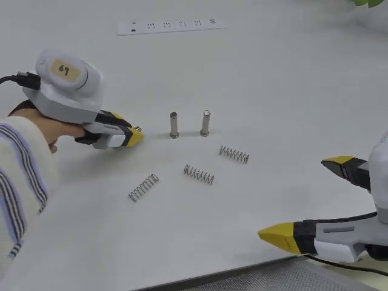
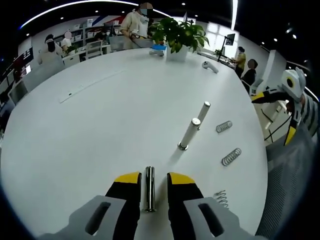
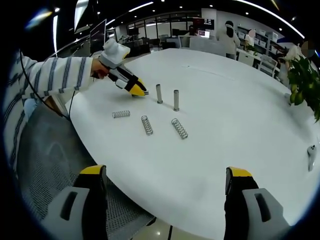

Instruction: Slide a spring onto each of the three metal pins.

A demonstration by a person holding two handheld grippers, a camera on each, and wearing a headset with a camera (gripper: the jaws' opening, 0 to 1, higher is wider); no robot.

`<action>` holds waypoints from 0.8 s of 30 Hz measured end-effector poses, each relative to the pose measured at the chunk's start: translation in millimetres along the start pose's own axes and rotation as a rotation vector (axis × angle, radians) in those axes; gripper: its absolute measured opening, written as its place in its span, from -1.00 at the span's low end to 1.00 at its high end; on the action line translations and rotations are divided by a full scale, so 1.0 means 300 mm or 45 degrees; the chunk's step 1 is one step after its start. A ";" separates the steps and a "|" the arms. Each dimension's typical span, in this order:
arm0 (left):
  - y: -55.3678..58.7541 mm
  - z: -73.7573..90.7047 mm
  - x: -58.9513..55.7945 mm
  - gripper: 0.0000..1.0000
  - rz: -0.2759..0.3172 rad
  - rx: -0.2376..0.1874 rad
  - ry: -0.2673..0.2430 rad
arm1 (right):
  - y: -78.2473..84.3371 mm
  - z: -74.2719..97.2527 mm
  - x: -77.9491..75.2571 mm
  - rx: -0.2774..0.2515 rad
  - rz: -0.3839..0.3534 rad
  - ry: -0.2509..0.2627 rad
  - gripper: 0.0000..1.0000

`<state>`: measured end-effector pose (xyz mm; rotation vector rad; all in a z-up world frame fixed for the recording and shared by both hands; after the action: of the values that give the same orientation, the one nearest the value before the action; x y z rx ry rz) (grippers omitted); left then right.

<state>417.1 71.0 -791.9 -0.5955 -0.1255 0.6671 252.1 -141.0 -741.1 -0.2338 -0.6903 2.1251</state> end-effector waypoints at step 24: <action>0.006 -0.032 0.020 -0.98 -0.040 0.036 -0.060 | 0.021 -0.018 0.019 0.027 0.010 -0.019 0.95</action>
<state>423.8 71.3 -801.3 -0.5498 -0.1689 0.6519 246.5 -137.3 -748.6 -0.2092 -0.6759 2.1424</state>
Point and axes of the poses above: the centre of the closed fingertips' face, and the gripper's own axes: z roughly backward along the fingers, x roughly to its left, y roughly out of its underside, the point moved 1 cm from there along z, roughly backward along the fingers, and after that the axes turned 10 degrees about x, right-handed, at the moved point
